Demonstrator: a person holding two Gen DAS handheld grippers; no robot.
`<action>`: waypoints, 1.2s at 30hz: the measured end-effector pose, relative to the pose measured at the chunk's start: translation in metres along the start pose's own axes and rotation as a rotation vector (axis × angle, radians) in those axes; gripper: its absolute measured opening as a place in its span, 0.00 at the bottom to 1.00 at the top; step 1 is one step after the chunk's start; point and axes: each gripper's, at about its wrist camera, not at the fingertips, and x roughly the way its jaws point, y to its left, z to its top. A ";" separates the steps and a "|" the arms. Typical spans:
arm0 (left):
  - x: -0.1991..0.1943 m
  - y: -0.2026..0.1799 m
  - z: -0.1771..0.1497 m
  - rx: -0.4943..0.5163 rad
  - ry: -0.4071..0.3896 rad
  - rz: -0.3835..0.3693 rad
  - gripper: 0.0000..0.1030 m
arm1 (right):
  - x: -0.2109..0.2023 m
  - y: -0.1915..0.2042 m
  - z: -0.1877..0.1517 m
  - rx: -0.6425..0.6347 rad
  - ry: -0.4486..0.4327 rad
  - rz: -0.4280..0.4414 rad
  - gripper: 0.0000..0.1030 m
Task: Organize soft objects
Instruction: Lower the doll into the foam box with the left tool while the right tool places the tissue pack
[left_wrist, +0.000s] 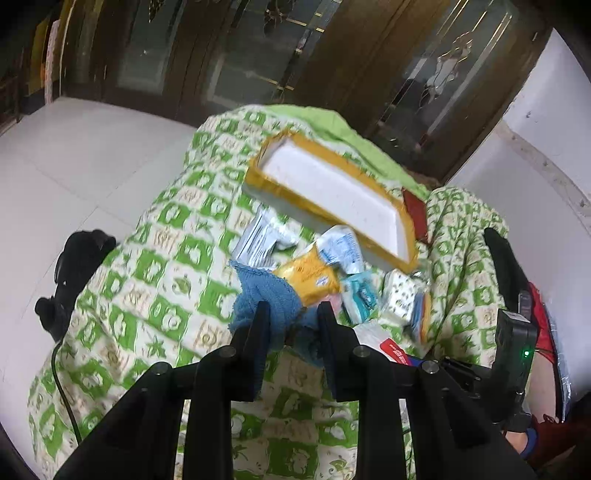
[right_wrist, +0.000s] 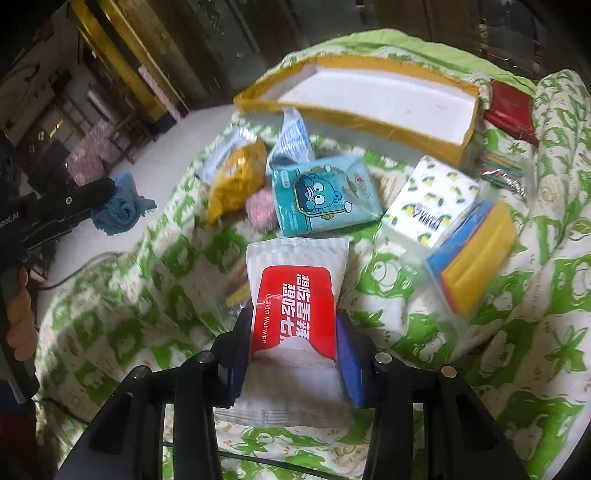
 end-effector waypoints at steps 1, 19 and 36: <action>0.000 -0.002 0.002 0.004 -0.002 -0.009 0.24 | -0.004 -0.001 0.001 0.007 -0.012 0.004 0.45; 0.044 -0.072 0.060 0.147 -0.030 -0.087 0.25 | -0.069 -0.048 0.072 0.120 -0.192 -0.028 0.45; 0.144 -0.101 0.117 0.198 -0.007 -0.060 0.25 | -0.005 -0.108 0.158 0.331 -0.215 0.008 0.45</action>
